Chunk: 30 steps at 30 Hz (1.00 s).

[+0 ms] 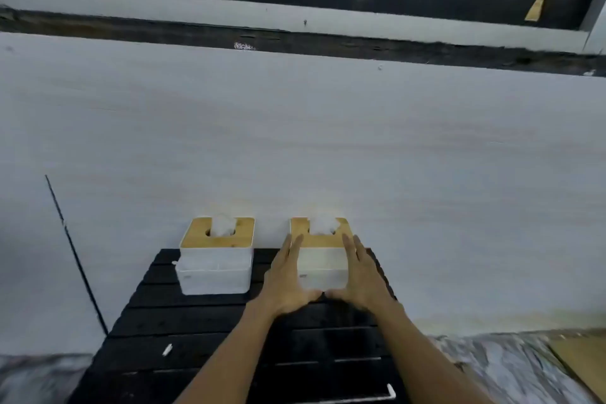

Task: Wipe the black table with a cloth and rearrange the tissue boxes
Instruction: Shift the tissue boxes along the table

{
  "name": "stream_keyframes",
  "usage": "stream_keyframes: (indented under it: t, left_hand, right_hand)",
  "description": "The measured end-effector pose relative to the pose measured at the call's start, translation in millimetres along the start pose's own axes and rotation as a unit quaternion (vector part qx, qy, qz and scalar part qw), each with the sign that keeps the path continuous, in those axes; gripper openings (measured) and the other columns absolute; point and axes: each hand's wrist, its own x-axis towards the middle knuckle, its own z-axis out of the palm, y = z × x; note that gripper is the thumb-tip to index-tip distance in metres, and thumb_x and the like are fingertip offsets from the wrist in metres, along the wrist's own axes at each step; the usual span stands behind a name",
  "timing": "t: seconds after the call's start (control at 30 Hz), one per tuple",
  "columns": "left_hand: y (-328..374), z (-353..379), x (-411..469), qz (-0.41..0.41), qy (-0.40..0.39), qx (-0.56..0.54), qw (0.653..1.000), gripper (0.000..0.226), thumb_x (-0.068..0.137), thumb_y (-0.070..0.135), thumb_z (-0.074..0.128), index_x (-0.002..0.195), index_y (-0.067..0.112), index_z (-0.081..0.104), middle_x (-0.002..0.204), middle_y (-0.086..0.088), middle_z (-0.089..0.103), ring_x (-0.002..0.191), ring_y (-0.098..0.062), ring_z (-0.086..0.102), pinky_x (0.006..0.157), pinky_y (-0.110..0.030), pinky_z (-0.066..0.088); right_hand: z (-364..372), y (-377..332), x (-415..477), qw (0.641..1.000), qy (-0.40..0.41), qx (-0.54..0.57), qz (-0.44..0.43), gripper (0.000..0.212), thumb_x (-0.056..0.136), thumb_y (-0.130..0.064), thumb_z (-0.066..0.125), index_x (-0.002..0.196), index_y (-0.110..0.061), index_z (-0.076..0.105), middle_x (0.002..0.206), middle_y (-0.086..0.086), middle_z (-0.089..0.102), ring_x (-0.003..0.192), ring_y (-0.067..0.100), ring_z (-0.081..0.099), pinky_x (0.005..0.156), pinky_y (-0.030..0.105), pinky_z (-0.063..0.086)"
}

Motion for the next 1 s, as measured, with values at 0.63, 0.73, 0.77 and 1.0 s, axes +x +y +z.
stream_keyframes:
  t: [0.63, 0.73, 0.77, 1.0]
  left_hand:
    - [-25.9, 40.8, 32.8, -0.023, 0.063, -0.086, 0.994, 0.109, 0.079, 0.020, 0.080, 0.154, 0.040, 0.004, 0.164, 0.014, -0.010, 0.147, -0.017, 0.023, 0.116, -0.053, 0.029]
    - [-29.0, 42.6, 33.6, -0.023, 0.073, -0.093, 0.993, 0.112, 0.078, 0.020, 0.081, 0.154, 0.042, 0.001, 0.164, 0.015, -0.007, 0.148, -0.014, 0.020, 0.117, -0.054, 0.027]
    - [-29.5, 43.2, 33.5, -0.022, 0.076, -0.097, 0.992, 0.114, 0.077, 0.020, 0.081, 0.153, 0.043, 0.000, 0.164, 0.014, -0.005, 0.148, -0.013, 0.018, 0.117, -0.053, 0.026]
    - [-36.9, 43.8, 38.3, -0.022, 0.073, -0.128, 0.989, 0.109, 0.075, 0.018, 0.083, 0.154, 0.038, 0.010, 0.160, 0.004, 0.024, 0.145, -0.016, 0.027, 0.118, -0.040, 0.028]
  right_hand:
    - [40.9, 23.7, 26.3, 0.991, 0.090, 0.099, 0.004, 0.123, 0.070, -0.036, 0.088, 0.160, -0.029, 0.005, 0.168, -0.006, -0.014, 0.121, 0.031, 0.059, 0.086, 0.041, 0.051]
    - [40.3, 22.5, 25.0, 0.989, 0.094, 0.112, 0.011, 0.123, 0.069, -0.035, 0.088, 0.160, -0.028, 0.005, 0.168, -0.005, -0.010, 0.125, 0.031, 0.056, 0.086, 0.042, 0.051]
    - [40.7, 22.6, 24.9, 0.989, 0.095, 0.115, 0.013, 0.124, 0.069, -0.035, 0.088, 0.160, -0.028, 0.004, 0.168, -0.005, -0.007, 0.126, 0.031, 0.056, 0.087, 0.042, 0.052]
    - [42.7, 26.1, 24.1, 0.981, 0.090, 0.171, 0.015, 0.126, 0.069, -0.034, 0.088, 0.159, -0.036, 0.000, 0.154, 0.004, 0.032, 0.128, 0.026, 0.049, 0.095, 0.038, 0.045]
